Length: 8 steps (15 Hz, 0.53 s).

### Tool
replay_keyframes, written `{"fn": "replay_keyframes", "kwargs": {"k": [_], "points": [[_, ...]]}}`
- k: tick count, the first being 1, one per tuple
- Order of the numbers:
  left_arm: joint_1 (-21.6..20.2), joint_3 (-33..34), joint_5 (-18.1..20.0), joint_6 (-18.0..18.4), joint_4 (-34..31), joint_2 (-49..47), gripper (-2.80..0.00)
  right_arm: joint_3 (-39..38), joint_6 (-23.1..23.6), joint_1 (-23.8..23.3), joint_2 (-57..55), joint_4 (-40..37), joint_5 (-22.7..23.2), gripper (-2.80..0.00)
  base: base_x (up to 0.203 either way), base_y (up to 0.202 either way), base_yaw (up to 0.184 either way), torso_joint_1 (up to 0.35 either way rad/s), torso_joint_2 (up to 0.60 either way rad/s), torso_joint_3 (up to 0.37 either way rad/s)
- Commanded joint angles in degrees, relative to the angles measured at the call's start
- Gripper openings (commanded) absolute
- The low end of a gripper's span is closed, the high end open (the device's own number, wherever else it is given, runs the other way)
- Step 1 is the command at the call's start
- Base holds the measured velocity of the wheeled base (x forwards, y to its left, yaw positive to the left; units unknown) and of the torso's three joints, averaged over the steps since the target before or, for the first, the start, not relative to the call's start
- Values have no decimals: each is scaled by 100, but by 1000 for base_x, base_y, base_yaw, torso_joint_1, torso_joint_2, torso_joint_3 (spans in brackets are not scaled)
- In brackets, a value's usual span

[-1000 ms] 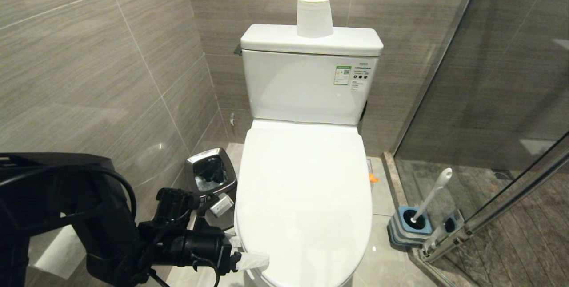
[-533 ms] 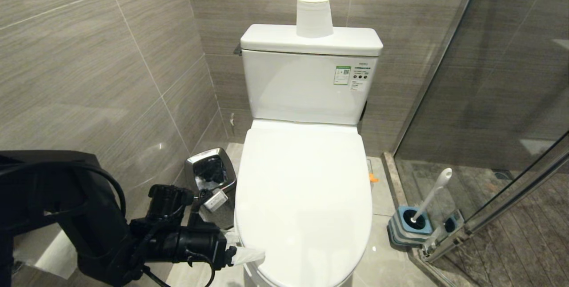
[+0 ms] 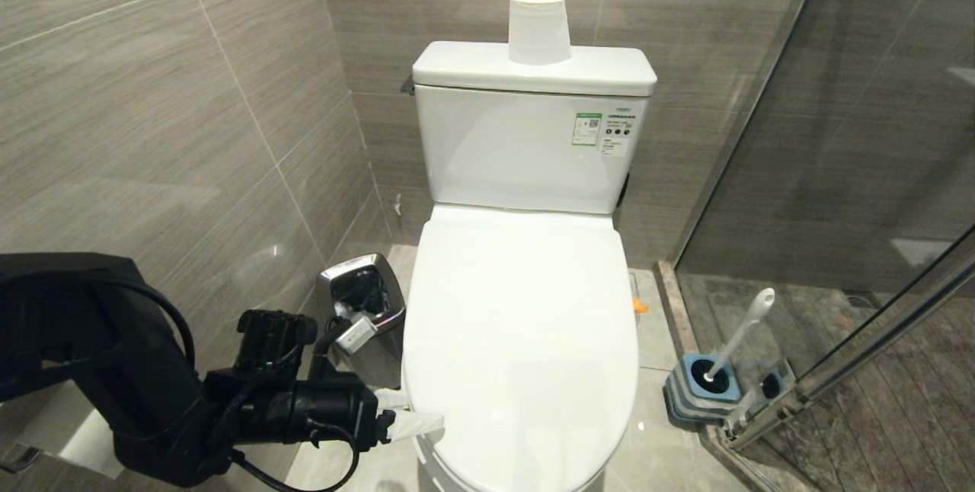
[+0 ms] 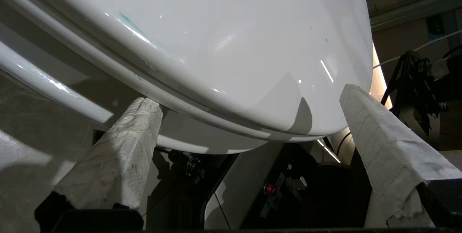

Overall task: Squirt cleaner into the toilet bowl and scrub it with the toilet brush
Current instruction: Use the left hand to lift the toilet lid slightly

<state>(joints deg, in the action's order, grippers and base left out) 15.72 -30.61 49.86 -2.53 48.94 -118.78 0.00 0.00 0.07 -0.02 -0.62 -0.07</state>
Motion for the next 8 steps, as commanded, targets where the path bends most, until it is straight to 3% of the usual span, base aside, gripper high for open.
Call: {"fn": "replay_keyframes", "kwargs": {"k": [1,8], "points": [[86,11,37,-11,28,39,0,-9,0,1,8,1,-5,-280,0,0,0,0,0,0],[361,2,33,-336,36,215,0,-9,0,1,11,1,-2,-280,0,0,0,0,0,0]]}}
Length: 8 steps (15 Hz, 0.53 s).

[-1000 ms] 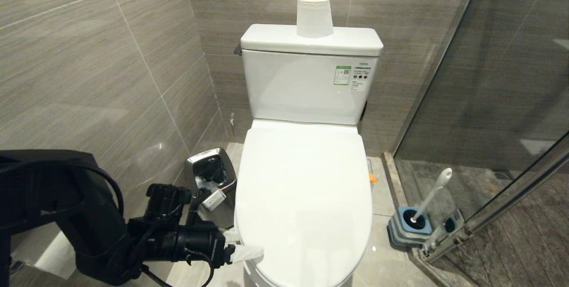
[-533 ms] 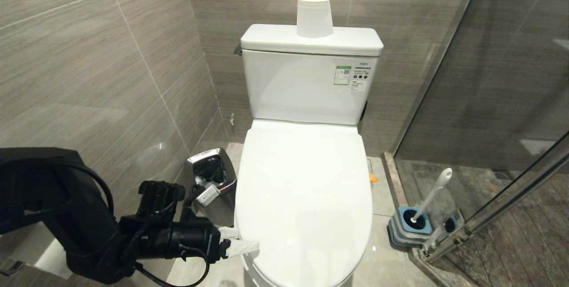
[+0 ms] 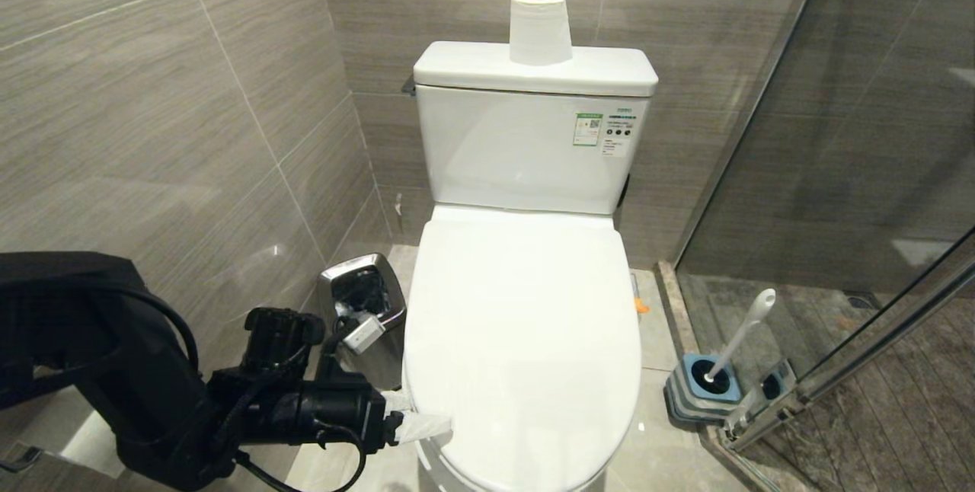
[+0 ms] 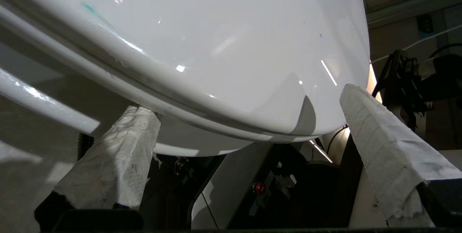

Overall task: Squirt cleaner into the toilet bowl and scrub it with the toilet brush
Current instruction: Use the left hand to lift the toilet lid slightly

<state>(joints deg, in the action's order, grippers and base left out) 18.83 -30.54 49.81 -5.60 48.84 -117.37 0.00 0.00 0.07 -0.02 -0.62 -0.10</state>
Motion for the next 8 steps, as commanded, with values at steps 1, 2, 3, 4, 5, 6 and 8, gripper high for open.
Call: {"fn": "replay_keyframes", "kwargs": {"k": [1,2,3,4,5,6,8], "points": [[68,-11,37,-112,38,82,0,-3,0,1,3,1,1,-280,0,0,0,0,0,0],[103,-40,34,-240,45,82,0,-1,0,1,9,1,1,-280,0,0,0,0,0,0],[111,-84,18,-405,47,97,0,-9,0,1,7,1,1,-280,0,0,0,0,0,0],[112,-101,11,-532,47,124,0,-9,0,1,2,1,1,-280,0,0,0,0,0,0],[112,-93,11,-591,47,150,0,-9,0,1,11,1,1,-280,0,0,0,0,0,0],[106,-69,2,-633,42,169,0,-7,0,1,11,1,1,-280,0,0,0,0,0,0],[86,-51,8,-845,38,221,0,-9,0,1,6,1,1,-280,0,0,0,0,0,0]]}}
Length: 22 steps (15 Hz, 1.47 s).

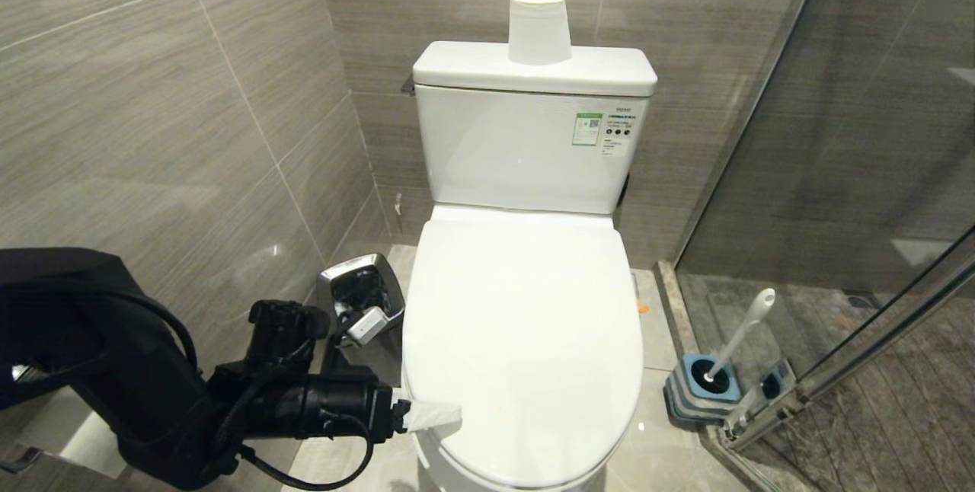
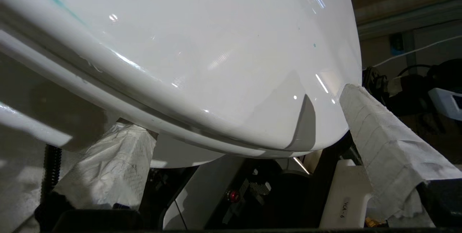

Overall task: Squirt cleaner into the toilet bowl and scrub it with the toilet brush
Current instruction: Use the left hand to lift the toilet lid slightly

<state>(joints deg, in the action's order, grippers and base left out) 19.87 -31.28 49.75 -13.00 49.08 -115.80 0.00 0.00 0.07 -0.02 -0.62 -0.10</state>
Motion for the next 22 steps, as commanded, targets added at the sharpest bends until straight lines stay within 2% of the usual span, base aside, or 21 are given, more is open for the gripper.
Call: {"fn": "replay_keyframes", "kwargs": {"k": [1,9,15,20,22], "points": [[-19,17,17,-194,14,75,0,-9,0,1,10,1,1,-280,0,0,0,0,0,0],[-133,26,48,-340,20,382,0,-9,0,1,10,1,1,-280,0,0,0,0,0,0],[-133,12,26,-940,1,541,0,-9,0,1,11,1,1,-280,0,0,0,0,0,0],[-207,-27,0,-1530,-364,629,0,-9,0,1,3,1,1,-280,0,0,0,0,0,0],[-220,-160,-2,-1945,-524,629,0,-9,0,1,2,1,1,-280,0,0,0,0,0,0]]}}
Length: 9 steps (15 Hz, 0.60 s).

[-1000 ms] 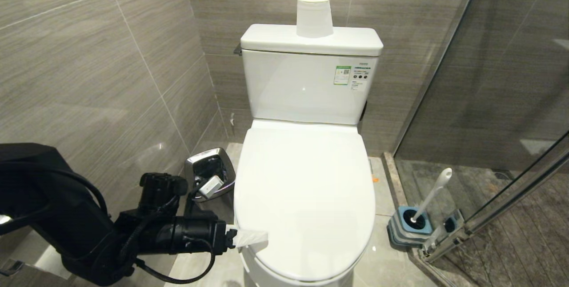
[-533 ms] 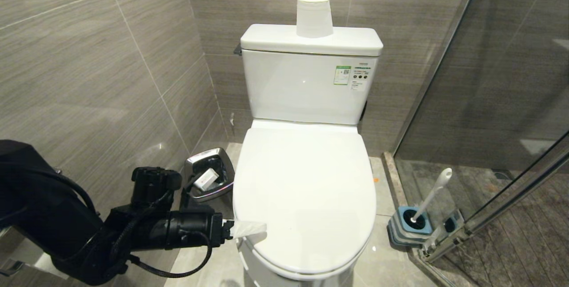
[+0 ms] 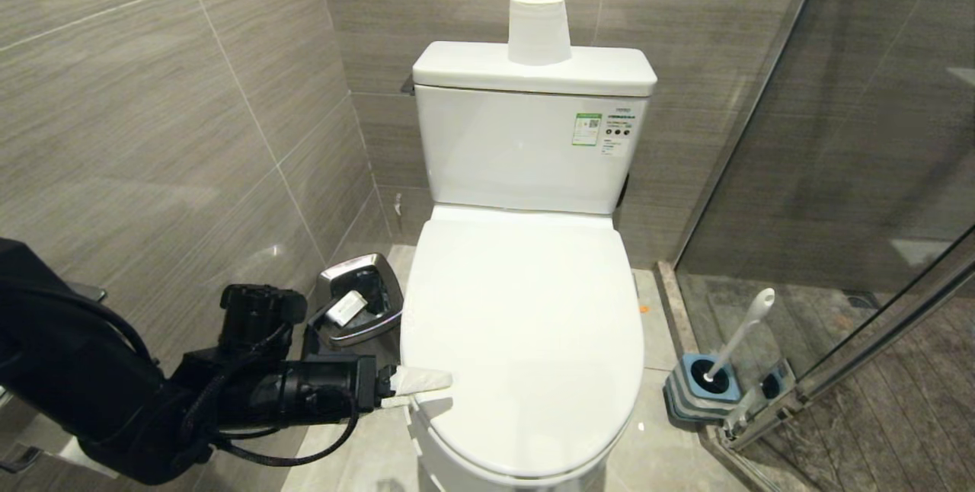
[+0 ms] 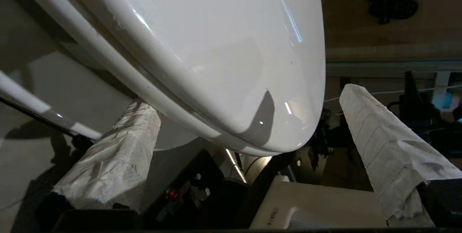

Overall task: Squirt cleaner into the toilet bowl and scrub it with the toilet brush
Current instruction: Use the left hand to lift the toilet lid slightly

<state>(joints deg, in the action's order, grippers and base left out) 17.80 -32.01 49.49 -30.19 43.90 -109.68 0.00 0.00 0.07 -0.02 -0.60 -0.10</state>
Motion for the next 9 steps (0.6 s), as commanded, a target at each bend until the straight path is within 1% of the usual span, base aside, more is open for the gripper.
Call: {"fn": "replay_keyframes", "kwargs": {"k": [1,2,3,6,9], "points": [[-10,-189,13,-562,-27,17,0,-9,0,1,3,-1,1,-280,0,0,0,0,0,0],[3,-289,-4,-853,-30,14,0,-5,0,1,7,-1,1,-280,0,0,0,0,0,0],[36,-347,-31,-1010,-31,-1,0,-3,0,1,11,-1,1,-280,0,0,0,0,0,0],[136,-377,-49,-1230,-5,-36,0,-9,0,1,9,-1,1,-280,0,0,0,0,0,0],[112,-409,-54,-1274,4,6,0,-9,0,1,2,-1,1,-280,0,0,0,0,0,0]]}}
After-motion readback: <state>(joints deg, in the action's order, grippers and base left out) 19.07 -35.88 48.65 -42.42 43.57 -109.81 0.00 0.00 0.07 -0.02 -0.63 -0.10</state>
